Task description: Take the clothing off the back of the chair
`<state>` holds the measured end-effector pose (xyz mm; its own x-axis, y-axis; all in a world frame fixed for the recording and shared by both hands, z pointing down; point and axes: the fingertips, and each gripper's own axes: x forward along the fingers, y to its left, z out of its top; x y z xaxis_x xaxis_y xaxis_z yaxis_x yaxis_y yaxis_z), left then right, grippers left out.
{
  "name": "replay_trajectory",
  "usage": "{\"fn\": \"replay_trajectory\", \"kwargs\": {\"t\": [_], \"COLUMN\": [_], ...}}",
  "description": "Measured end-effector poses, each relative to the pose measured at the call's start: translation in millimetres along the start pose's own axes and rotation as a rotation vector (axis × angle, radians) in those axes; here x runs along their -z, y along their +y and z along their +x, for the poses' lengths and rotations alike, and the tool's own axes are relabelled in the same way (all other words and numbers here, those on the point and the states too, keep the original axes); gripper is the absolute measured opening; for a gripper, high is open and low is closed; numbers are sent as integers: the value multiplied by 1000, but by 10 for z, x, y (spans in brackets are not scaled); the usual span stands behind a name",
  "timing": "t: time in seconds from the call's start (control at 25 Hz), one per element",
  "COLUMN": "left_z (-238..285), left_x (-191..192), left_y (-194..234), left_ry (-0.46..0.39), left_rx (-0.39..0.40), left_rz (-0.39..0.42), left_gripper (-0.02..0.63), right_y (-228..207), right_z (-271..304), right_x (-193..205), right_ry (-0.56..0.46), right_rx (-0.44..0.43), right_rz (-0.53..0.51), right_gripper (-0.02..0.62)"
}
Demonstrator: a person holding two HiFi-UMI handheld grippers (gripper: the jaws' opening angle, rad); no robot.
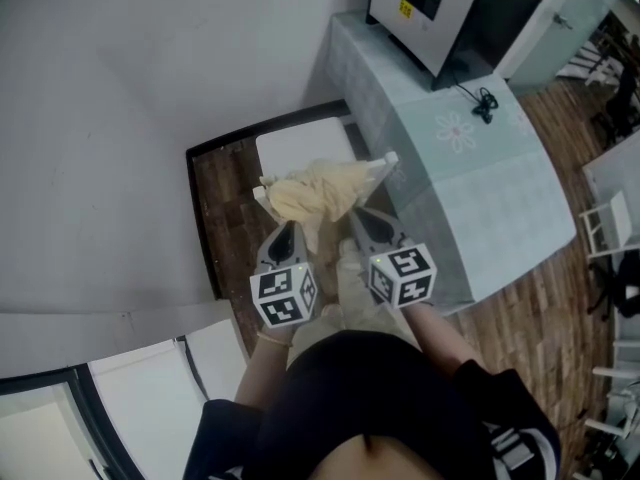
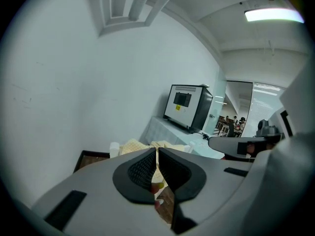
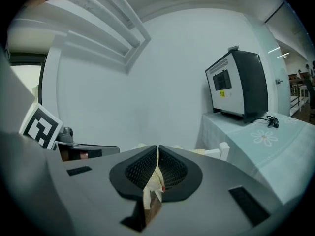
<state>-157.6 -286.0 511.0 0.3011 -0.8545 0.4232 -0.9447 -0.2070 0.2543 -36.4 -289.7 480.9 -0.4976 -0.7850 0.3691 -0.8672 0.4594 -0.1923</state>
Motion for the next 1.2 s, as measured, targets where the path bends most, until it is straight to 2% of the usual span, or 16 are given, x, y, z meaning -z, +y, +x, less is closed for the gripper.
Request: {"fn": "replay_trajectory", "kwargs": {"t": [0.28, 0.6, 0.68, 0.84, 1.04, 1.2], "left_z": [315, 652, 718, 822, 923, 1003], "left_x": [80, 269, 307, 389, 464, 506], "left_y": [111, 158, 193, 226, 257, 298], "left_ry": [37, 95, 106, 134, 165, 189], "left_rx": [-40, -40, -43, -43, -68, -93], "left_rz": [-6, -22, -27, -21, -4, 3], "left_gripper": [26, 136, 182, 256, 320, 328], "right_y": [-271, -579, -609, -688, -835, -935], "right_z": [255, 538, 620, 747, 872, 963], "right_x": [59, 227, 268, 337, 441, 502], "right_ry": [28, 86, 107, 130, 171, 190], "right_rx": [23, 29, 16, 22, 52, 65], "right_rz": [-29, -33, -24, -19, -17, -5], "right_gripper": [15, 24, 99, 177, 235, 256]}}
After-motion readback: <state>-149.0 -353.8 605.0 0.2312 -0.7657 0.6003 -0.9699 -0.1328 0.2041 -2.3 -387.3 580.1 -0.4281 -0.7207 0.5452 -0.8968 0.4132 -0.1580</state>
